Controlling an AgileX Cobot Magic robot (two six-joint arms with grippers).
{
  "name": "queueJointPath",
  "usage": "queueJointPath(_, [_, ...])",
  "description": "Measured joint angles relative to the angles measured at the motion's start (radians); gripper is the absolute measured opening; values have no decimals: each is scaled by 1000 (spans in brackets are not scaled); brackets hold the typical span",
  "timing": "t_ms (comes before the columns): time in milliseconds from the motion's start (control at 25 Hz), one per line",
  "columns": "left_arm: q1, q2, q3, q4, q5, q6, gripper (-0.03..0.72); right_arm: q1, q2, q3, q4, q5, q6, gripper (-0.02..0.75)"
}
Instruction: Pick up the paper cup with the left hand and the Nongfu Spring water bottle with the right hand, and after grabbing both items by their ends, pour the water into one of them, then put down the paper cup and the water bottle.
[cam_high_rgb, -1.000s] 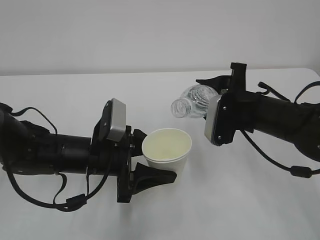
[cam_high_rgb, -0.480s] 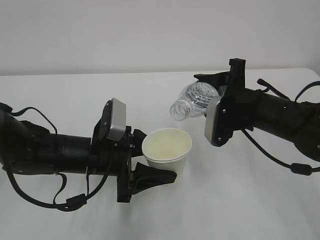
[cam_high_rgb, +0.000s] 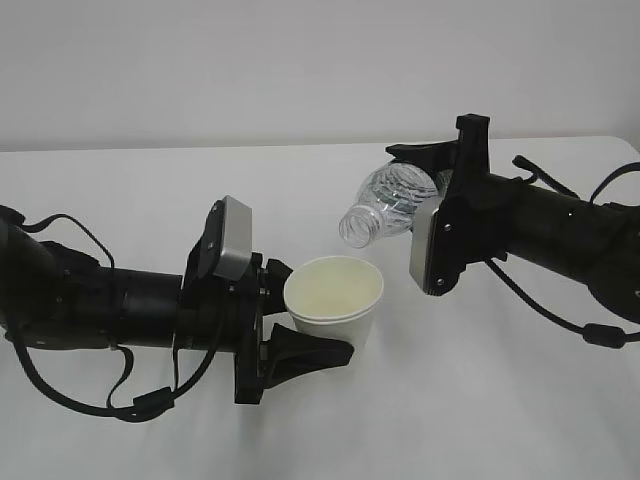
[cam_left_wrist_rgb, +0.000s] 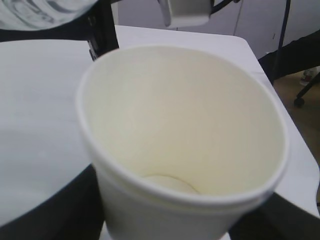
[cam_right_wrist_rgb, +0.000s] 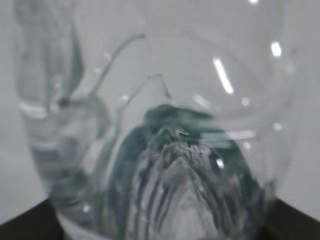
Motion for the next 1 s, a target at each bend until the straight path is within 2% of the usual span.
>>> queueJointPath(520, [0,0,0,0,0,-8,477,0,0,0,0,0,-108,456])
queueJointPath(1000, [0,0,0,0,0,-10,477,0,0,0,-28,-39,-120,456])
